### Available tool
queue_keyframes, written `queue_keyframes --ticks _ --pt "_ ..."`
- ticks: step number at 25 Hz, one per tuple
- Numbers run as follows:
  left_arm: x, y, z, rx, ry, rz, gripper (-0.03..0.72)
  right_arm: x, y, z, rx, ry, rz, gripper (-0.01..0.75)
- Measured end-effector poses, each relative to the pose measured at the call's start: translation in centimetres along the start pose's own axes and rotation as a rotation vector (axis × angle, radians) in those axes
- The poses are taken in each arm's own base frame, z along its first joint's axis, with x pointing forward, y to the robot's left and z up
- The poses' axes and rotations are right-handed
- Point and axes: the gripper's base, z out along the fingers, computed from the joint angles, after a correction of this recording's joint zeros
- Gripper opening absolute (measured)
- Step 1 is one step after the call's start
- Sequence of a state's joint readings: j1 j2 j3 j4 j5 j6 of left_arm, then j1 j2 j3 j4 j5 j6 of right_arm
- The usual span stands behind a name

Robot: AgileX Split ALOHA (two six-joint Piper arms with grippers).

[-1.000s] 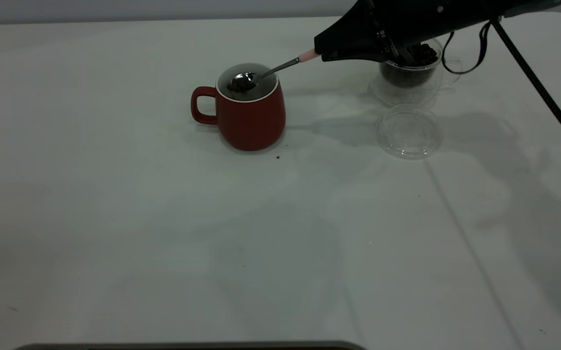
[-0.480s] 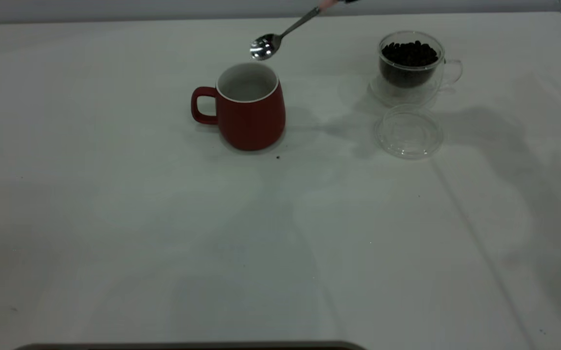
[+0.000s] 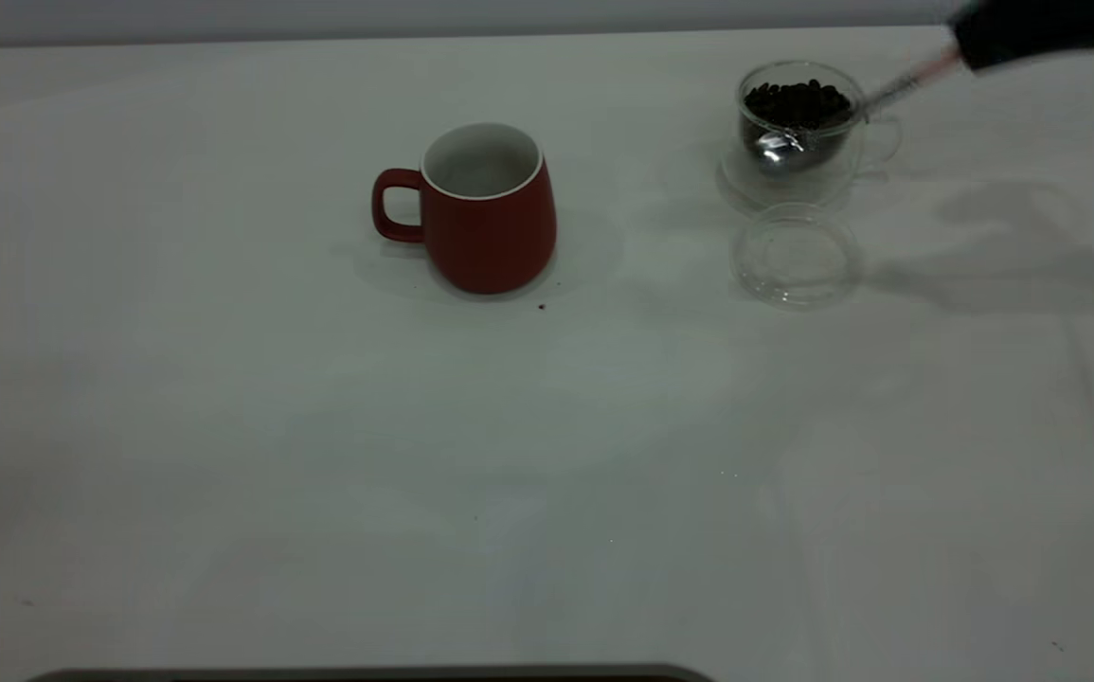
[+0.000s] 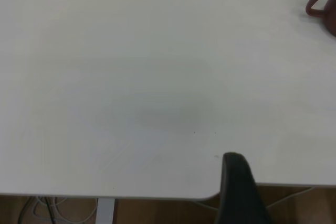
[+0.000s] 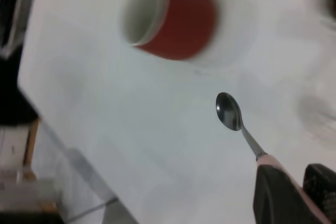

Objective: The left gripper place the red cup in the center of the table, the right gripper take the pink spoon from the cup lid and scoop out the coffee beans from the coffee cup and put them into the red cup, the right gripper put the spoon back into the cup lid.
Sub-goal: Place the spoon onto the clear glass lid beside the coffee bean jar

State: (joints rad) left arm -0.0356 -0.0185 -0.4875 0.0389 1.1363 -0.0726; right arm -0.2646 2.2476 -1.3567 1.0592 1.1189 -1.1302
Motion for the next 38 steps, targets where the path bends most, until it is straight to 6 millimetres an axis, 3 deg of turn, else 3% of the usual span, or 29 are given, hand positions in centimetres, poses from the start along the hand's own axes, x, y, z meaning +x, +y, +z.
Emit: queue_keyframes --ticks 3,6,21,27,32,38 --pt "0.0 0.0 0.0 0.0 0.0 0.0 0.493 1.3 -3.1 0.4 0.031 -0.016 0.126 0.101" --pt "0.0 0.0 0.0 0.0 0.0 0.0 0.493 2.1 -4.7 1.7 0.019 -0.025 0.204 0.101" --pt "0.0 0.0 0.0 0.0 0.0 0.0 0.493 3.6 -8.3 4.8 0.045 -0.111 0.364 0.101" --pt "0.0 0.0 0.0 0.0 0.0 0.0 0.493 3.7 -8.8 5.3 0.034 -0.14 0.381 0.106" --pt "0.0 0.0 0.0 0.0 0.0 0.0 0.493 4.1 -9.1 5.6 0.038 -0.13 0.376 0.172" --pt "0.0 0.0 0.0 0.0 0.0 0.0 0.493 4.2 -9.2 5.7 0.048 -0.124 0.328 0.355"
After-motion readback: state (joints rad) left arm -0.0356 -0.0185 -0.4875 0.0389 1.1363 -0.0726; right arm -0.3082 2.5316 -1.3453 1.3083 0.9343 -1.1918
